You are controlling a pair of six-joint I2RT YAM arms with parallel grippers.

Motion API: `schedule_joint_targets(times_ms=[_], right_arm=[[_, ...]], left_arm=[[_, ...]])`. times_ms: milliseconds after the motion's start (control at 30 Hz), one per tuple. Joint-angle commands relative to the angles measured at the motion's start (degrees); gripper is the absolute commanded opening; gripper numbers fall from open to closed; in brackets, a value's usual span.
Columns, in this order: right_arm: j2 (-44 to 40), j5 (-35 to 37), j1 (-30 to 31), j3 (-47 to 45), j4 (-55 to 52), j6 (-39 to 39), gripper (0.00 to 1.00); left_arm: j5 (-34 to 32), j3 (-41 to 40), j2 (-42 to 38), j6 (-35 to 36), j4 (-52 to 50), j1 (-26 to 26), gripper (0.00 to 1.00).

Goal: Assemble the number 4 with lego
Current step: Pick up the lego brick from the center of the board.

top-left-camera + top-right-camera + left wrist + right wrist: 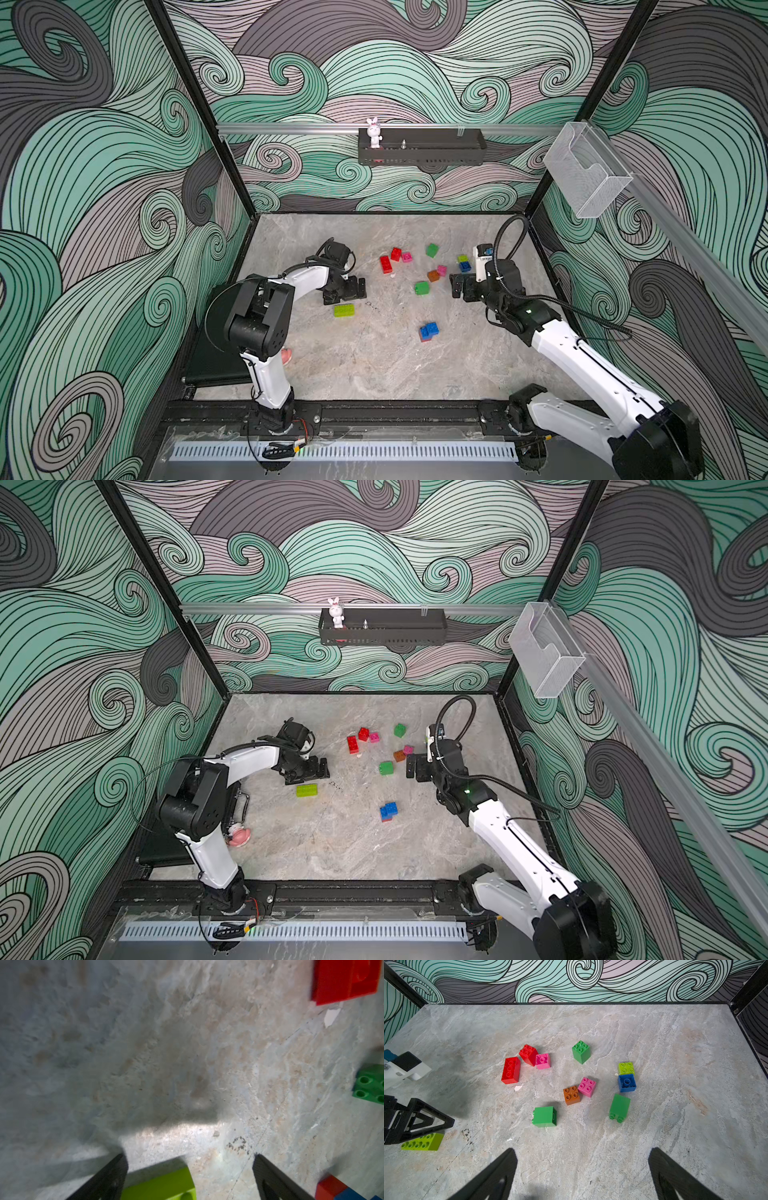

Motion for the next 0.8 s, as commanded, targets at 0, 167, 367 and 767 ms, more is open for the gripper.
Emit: schedule_joint_targets(times_ms=[0,167,367,767], right_arm=[[-0.81,-0.03,-0.19,1.27,-1.08,-0.74,0.99],[-0.25,-0.31,-0.24,1.37,-0.48,-0.65,1.0],[0.57,-0.89,-0.11,2.16,-0.91,-0.24,1.0],[1.27,-1.44,-0.17,3.27,-1.07,-0.28,1.0]], left_arm=[[2.68,-3.8,-3.2,-4.73,0.19,0.44,0.99],[4.93,-9.93,-6.98,-6.84,-1.51,0.06,0.99],[3.73,-15.92,-13.75,-7.27,2.15,-1.43,0.99],[-22.33,-27.56,-20.12,-1.96,16.61,-13.18,0.77]])
